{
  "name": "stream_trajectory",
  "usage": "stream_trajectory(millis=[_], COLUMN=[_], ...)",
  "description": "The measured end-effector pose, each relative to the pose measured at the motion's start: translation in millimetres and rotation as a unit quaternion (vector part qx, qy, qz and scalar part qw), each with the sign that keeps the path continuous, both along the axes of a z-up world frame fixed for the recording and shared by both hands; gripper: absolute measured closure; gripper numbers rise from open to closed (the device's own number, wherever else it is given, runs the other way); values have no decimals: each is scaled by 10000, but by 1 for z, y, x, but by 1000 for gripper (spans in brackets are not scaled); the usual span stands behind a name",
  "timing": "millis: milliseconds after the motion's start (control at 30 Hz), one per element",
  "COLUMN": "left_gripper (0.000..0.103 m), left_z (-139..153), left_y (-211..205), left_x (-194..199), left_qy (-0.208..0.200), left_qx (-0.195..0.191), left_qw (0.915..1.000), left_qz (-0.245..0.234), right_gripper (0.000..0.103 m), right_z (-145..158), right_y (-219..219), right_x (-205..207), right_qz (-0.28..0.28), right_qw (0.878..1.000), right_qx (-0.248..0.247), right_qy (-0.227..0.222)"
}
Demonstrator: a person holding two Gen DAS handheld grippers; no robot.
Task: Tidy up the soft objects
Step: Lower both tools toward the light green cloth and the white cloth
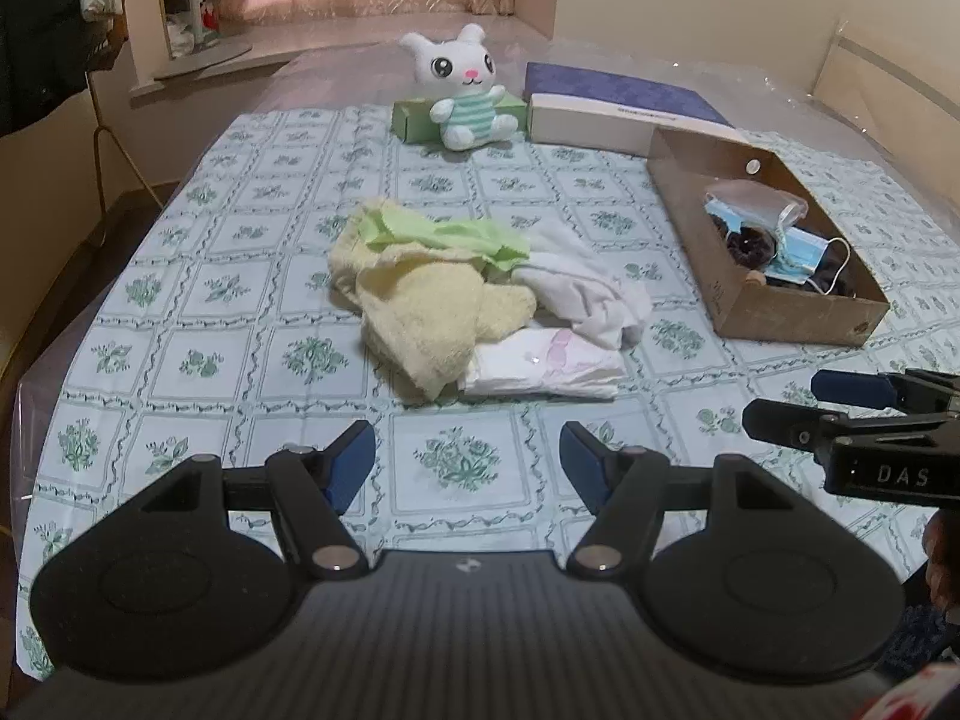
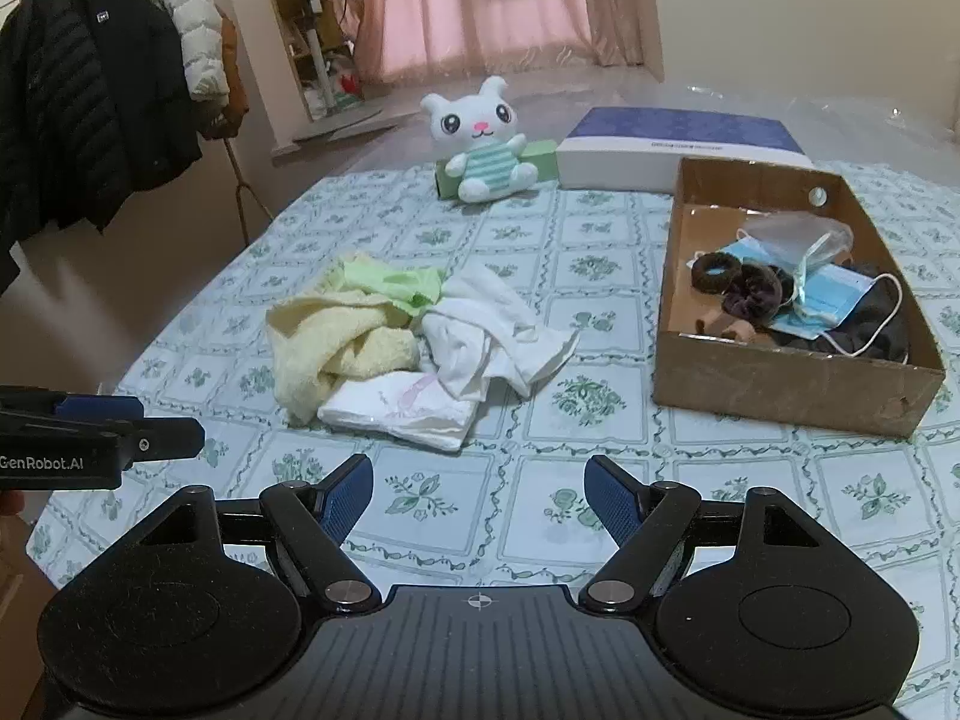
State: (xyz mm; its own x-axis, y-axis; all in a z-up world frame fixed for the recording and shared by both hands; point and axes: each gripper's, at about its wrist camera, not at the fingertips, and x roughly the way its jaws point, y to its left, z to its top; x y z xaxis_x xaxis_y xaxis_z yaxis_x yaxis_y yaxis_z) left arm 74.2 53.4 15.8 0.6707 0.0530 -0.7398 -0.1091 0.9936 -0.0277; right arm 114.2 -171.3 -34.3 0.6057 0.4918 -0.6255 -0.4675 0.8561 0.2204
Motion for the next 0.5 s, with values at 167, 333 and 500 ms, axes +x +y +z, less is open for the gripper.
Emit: stream_trajectory(millis=[167, 333, 500], left_gripper=[37, 37, 37], left_z=[-7, -10, -14], left_y=[2, 3, 4], left_x=[3, 6, 10], left_qy=[99, 137, 186], left_qx=[-13, -26, -34], left_qw=[9999, 9999, 9998], left_qz=[14, -2, 2], right_gripper=[26, 26, 26], right_z=[-5, -9, -14], right_y=[4, 5, 6], right_x=[2, 5, 9], right_qz=[27, 47, 42], right_qw=[10000, 9999, 9998], right_qx=[-38, -48, -76], right_qy=[59, 118, 176])
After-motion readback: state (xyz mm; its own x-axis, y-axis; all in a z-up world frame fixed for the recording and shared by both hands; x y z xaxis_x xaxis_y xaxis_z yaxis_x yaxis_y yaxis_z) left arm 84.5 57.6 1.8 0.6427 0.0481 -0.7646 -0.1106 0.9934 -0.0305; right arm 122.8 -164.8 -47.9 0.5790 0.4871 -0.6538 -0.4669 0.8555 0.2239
